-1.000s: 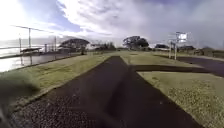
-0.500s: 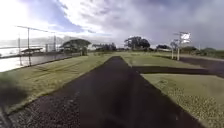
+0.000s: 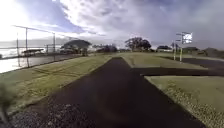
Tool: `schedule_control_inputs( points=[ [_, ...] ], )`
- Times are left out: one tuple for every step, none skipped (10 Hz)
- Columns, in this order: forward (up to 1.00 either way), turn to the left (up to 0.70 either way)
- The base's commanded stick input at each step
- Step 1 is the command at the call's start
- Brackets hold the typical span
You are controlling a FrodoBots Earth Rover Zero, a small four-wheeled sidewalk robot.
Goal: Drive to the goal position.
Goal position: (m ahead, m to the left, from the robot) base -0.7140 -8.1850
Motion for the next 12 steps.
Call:
schedule_control_inputs(
  points=[
    [0.70,0.00],
    [0.70,0.00],
    [0.70,0.00],
    [0.70,0.00],
    [0.70,0.00],
    [0.70,0.00],
    [0.70,0.00],
    [0.70,0.00],
    [0.70,0.00],
    [0.70,0.00],
    [0.70,0.00],
    [0.70,0.00]
  ],
)
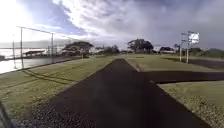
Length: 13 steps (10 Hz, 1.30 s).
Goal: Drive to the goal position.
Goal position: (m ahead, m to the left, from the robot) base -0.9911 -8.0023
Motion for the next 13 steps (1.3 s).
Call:
schedule_control_inputs(
  points=[
    [0.70,0.00],
    [0.70,0.00],
    [0.70,0.00],
    [0.70,0.00],
    [0.22,0.00],
    [0.04,0.00],
    [0.00,0.00],
    [0.12,0.00],
    [0.29,0.00],
    [0.30,0.00],
    [0.30,0.00],
    [0.29,0.00],
    [0.28,0.00]
  ],
)
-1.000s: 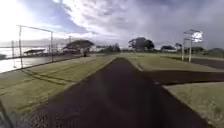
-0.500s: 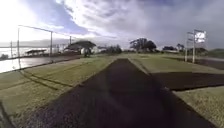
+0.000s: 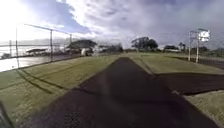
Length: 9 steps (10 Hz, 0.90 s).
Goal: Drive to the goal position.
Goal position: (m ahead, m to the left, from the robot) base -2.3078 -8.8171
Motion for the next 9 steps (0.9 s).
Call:
schedule_control_inputs(
  points=[
    [0.13,0.00],
    [0.00,0.00],
    [0.00,0.00],
    [0.00,0.00],
    [0.16,0.00],
    [0.17,0.00],
    [0.36,0.00],
    [0.70,0.00],
    [0.70,0.00]
  ],
)
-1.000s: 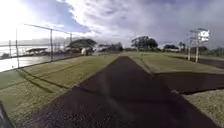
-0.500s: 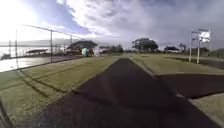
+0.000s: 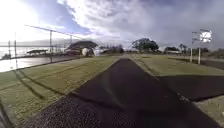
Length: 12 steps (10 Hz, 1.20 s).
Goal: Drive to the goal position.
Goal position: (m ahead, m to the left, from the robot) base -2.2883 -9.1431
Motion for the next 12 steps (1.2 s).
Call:
schedule_control_inputs(
  points=[
    [0.70,0.00],
    [0.70,0.00],
    [0.70,0.00],
    [0.70,0.00],
    [0.70,0.00],
    [0.70,0.00],
    [0.70,0.00],
    [0.70,0.00],
    [0.70,0.00],
    [0.70,0.00],
    [0.70,0.00],
    [0.70,0.00]
  ],
)
